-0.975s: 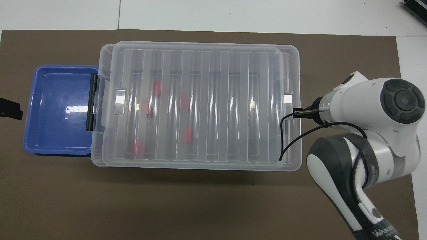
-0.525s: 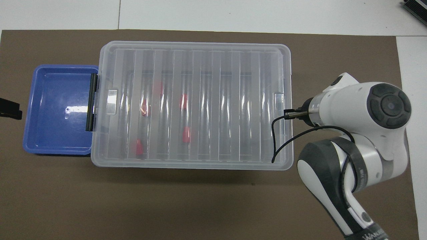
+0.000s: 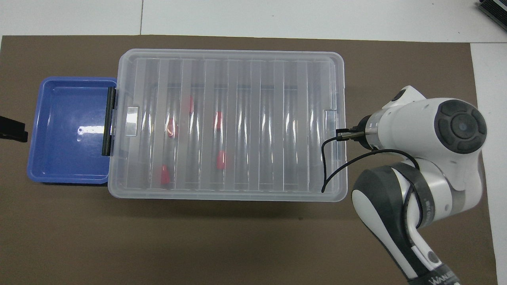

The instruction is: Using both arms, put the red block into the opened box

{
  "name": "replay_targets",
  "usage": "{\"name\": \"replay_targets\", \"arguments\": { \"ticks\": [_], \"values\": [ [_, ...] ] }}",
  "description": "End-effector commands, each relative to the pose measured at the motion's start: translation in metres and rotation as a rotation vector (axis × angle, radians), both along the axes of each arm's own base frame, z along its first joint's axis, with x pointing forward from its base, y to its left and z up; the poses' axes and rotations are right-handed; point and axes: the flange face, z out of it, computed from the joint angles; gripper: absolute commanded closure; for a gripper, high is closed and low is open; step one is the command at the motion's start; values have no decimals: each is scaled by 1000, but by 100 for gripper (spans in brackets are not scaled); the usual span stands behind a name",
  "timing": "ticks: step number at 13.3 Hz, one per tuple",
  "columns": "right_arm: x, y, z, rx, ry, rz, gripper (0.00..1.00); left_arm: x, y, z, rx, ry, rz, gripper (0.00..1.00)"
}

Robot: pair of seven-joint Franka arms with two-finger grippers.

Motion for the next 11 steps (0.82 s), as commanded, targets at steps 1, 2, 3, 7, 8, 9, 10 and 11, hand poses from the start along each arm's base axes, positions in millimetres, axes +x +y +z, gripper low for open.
{"name": "replay_targets", "arguments": {
  "ticks": [1,2,3,7,8,9,10,11],
  "values": [
    [4,5,5,27,-18,-13,100,-9,-2,1,-9,-16,-14,0],
    [6,2,16,29,-24,-20,100,-9,-7,1,-9,-16,-24,0],
    [7,-9,22,26,-17,-38,100,-9,-8,1,-9,-17,-25,0],
    [3,-67,47,17,3,-149,1,-9,-8,2,-9,-18,-27,0],
    [1,-80,51,14,9,-173,0,-9,-8,1,-9,-16,-27,0],
    [-1,-90,58,3,15,-189,0,-9,-8,1,-9,-15,-27,0],
    [-2,-105,67,-6,30,-211,0,-9,-8,1,-9,-15,-25,0],
    [-3,-112,80,-11,49,-225,0,-9,-8,1,-9,-15,-24,0]
  ]
}}
